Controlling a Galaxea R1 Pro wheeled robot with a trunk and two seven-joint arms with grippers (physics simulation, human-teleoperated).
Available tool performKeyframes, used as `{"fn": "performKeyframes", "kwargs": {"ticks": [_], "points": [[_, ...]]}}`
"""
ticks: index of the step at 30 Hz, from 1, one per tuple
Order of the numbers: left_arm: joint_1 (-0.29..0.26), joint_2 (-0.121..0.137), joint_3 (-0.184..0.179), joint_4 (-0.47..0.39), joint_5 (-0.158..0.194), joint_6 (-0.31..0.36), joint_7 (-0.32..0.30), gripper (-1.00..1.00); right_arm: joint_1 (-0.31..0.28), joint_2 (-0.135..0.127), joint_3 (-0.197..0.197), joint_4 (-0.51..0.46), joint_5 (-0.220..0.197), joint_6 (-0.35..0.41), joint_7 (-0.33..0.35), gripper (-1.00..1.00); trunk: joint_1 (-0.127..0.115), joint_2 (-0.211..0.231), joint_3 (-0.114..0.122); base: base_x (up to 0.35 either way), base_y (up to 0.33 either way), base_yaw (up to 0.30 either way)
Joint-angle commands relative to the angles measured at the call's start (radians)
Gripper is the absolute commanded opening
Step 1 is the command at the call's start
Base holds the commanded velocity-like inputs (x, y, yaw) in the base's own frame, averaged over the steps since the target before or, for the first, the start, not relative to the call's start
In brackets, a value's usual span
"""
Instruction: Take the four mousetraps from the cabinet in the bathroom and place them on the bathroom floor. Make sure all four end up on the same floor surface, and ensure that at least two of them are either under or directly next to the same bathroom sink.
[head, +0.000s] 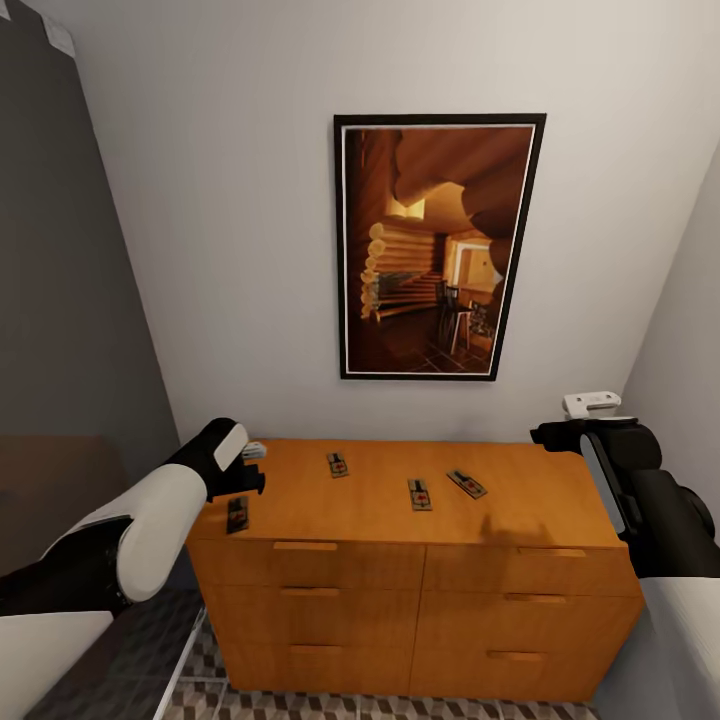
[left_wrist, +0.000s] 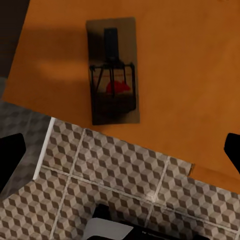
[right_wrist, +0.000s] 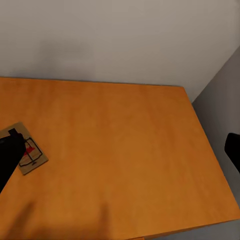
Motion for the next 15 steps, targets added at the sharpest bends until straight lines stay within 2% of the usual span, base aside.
{"fn": "performKeyframes", "kwargs": {"ticks": [1, 11, 15], "points": [[-0.001, 0.001, 0.001, -0.001, 0.011, 0.002, 0.009, 1.00, -0.001, 0.000, 0.000, -0.001, 0.002, 0.004, 0.000, 1.00, 0.001, -0.002, -0.002, 0.000, 0.000, 0.000], [0.001, 0.011, 0.001, -0.001, 0.011, 0.000, 0.010, 1.00, -0.001, 0.000, -0.001, -0.001, 0.002, 0.004, 0.000, 1.00, 0.001, -0.002, -0.002, 0.000, 0.002, 0.000], [0.003, 0.013, 0.000, -0.001, 0.010, -0.002, 0.011, 1.00, -0.001, 0.000, 0.000, -0.001, 0.002, 0.004, 0.000, 1.00, 0.001, -0.002, -0.002, -0.006, 0.098, 0.000]]}}
